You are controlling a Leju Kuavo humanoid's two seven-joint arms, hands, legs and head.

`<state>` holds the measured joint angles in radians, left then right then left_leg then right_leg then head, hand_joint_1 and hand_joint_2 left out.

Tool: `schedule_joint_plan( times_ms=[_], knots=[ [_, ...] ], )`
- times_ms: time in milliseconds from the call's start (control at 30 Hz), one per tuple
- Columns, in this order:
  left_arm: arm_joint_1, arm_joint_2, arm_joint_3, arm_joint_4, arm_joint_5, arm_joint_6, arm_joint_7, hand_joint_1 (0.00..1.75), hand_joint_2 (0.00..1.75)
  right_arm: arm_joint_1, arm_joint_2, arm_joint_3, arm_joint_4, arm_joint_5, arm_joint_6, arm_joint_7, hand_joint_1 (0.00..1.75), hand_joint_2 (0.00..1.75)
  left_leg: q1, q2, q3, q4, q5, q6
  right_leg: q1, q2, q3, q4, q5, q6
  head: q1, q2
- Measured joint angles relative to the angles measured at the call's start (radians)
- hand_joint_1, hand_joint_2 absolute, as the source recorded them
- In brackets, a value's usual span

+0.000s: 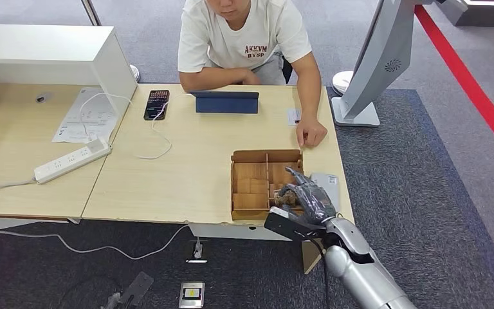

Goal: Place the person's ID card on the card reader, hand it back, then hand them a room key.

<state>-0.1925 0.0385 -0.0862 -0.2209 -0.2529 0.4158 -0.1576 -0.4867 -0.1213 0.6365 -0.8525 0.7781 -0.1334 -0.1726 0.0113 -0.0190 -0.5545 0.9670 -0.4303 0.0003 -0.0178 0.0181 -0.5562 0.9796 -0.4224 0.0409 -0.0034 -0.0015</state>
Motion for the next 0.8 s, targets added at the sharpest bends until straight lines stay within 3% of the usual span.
schedule_joint_plan(
  times_ms=[800],
  knots=[
    [0.0,0.0,-0.024,0.0,0.014,0.013,-0.018,0.0,1.75,-0.008,-0.004,-0.002,-0.016,-0.016,0.004,-0.013,0.0,1.75,0.0,0.0,0.0,0.0,0.0,0.0,0.0,0.0,0.0,0.0,0.0,0.0,0.0,0.0]
  ],
)
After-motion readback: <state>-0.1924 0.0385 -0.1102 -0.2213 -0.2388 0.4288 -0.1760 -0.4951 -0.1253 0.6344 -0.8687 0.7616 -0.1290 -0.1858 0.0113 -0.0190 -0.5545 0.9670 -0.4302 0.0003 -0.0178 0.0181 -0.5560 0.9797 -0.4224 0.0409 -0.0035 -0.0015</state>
